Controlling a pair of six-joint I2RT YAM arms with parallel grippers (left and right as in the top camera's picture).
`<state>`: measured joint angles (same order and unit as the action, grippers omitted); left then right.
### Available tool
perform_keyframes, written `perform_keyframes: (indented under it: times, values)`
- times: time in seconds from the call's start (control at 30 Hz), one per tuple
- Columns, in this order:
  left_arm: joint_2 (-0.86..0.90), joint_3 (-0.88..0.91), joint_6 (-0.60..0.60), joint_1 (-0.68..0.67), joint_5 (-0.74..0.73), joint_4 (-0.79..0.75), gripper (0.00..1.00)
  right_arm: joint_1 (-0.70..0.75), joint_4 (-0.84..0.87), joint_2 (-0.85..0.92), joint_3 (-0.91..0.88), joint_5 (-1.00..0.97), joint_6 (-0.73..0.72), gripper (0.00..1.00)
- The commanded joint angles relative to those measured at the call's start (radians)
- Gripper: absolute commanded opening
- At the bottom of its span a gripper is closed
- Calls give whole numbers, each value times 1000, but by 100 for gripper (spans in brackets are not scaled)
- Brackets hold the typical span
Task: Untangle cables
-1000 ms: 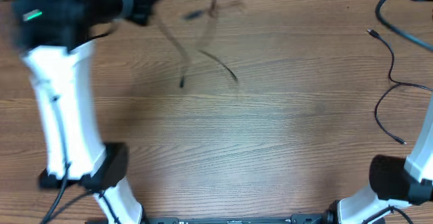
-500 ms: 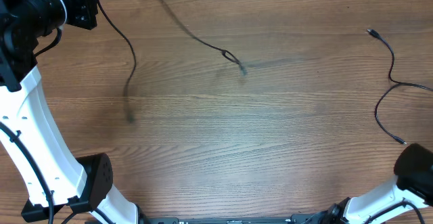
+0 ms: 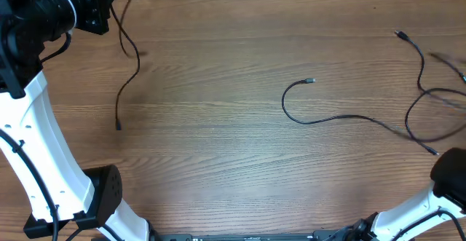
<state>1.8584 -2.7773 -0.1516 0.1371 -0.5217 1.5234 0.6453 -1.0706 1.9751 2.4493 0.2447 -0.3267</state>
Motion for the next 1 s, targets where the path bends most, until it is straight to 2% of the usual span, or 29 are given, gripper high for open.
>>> perform_keyframes:
  times: [0.0, 0.27, 0.4, 0.5, 0.63, 0.8, 0.87, 0.9, 0.97]
  values:
    - [2, -9, 21, -12, -63, -2, 4, -98, -117, 4, 18, 56, -5, 100]
    - [2, -9, 21, -42, -55, 1, 4, -379, -376, 16, 18, 33, 190, 100]
    - [2, -9, 21, -67, -44, 16, 4, -546, -480, 31, -68, -18, 250, 100]
    - [2, -9, 21, -95, -30, 16, 4, -627, -450, 31, -206, -53, 251, 100]
    - [4, -7, 22, -187, 103, 34, 4, -752, -330, 30, -448, -49, 249, 100]
    - [5, -7, 34, -303, 225, 10, 4, -875, -216, 30, -637, -32, 246, 100]
    - [8, -7, 42, -333, 241, 8, 4, -932, -157, 30, -707, -24, 246, 79]
    - [10, -7, 44, -340, 241, 8, 4, -946, -139, 30, -725, -27, 245, 72]
    - [11, -7, 53, -341, 241, 14, 4, -966, -116, 30, -756, -27, 230, 48]
